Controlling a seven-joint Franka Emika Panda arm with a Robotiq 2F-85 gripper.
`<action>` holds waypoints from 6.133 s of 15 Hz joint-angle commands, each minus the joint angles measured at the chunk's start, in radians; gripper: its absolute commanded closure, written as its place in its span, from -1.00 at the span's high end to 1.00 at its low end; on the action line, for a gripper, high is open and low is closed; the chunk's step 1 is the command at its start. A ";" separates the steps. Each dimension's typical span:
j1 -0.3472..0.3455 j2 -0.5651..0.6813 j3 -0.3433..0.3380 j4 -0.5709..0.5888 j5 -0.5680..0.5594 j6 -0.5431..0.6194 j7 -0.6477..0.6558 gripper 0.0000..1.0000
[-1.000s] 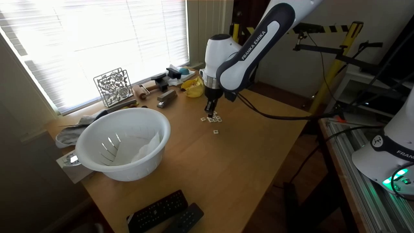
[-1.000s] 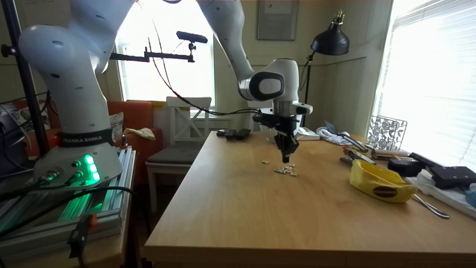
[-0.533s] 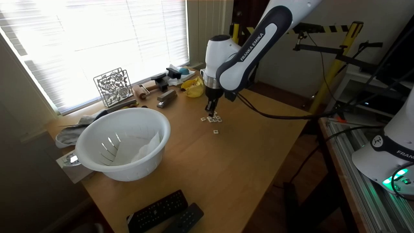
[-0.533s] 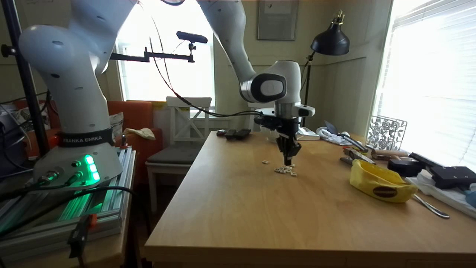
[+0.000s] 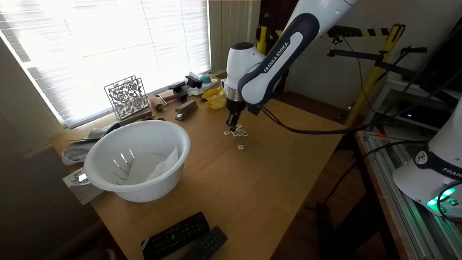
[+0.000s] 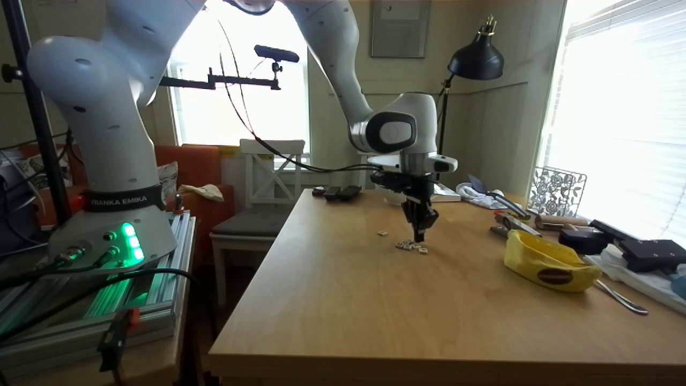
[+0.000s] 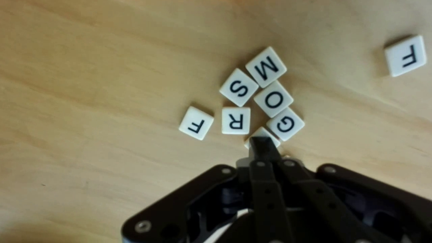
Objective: Move the letters to the left
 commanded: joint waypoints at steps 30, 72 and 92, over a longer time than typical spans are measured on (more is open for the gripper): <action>0.011 0.011 0.053 -0.017 0.041 -0.039 0.026 -1.00; 0.002 -0.045 0.068 -0.120 0.215 -0.082 0.142 -1.00; 0.009 -0.032 0.062 -0.100 0.220 -0.094 0.185 -1.00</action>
